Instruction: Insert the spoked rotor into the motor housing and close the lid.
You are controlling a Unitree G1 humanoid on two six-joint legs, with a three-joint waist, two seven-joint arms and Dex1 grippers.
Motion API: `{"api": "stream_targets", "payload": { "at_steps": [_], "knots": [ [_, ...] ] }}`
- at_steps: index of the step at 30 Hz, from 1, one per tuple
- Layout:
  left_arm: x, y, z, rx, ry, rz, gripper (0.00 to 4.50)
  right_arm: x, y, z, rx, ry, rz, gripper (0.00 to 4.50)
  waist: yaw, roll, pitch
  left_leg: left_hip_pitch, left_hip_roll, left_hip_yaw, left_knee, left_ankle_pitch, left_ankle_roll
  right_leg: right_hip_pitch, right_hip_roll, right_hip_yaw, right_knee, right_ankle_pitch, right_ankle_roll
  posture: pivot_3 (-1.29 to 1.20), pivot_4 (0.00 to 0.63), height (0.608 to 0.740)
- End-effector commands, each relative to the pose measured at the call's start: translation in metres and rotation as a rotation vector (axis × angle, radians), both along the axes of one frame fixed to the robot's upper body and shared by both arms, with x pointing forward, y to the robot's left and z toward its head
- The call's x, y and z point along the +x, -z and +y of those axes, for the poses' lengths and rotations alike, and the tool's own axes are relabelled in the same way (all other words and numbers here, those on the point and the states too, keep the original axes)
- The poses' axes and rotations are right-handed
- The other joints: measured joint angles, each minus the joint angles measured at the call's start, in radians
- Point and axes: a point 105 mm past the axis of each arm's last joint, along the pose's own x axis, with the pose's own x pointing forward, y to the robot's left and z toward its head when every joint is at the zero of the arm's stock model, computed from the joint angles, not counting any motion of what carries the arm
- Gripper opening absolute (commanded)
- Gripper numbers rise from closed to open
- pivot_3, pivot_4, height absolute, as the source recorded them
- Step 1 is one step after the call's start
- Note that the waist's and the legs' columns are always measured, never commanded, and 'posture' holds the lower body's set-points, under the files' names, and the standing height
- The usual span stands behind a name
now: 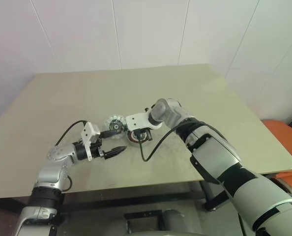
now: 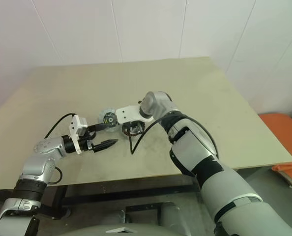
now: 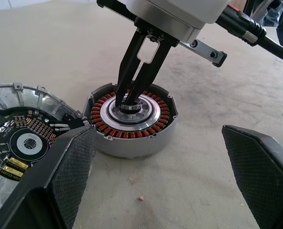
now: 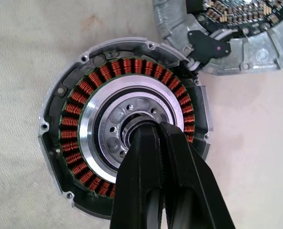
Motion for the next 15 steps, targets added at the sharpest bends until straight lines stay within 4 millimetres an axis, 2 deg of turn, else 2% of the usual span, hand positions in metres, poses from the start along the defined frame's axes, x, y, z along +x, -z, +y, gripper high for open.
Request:
{"api": "stream_targets", "payload": {
  "at_steps": [1,9,15],
  "knots": [
    [0.003,-0.009,-0.001,0.005,0.006,-0.045,4.5,0.004,-0.008,-0.008,-0.075,-0.031,-0.028,0.03,0.0,0.0,0.0,0.0,0.0,0.0,0.0,0.0,0.0,0.0,0.0,0.0,0.0,0.0,0.0,0.0,0.0,0.74],
    [0.002,-0.007,-0.004,0.0,0.009,-0.042,4.5,0.004,-0.017,-0.008,-0.132,-0.088,-0.053,0.03,0.002,0.0,0.0,-0.001,-0.001,0.0,-0.007,0.0,0.0,0.0,-0.001,0.0,-0.007,0.002,-0.003,0.0,0.0,0.74],
    [0.002,-0.006,-0.004,-0.001,0.006,-0.04,4.5,-0.002,-0.023,-0.005,-0.123,-0.134,-0.009,0.03,0.002,-0.001,0.0,-0.001,-0.001,0.0,-0.009,0.0,0.0,0.0,-0.001,0.0,-0.009,0.002,-0.003,0.0,0.0,0.74]
  ]
}}
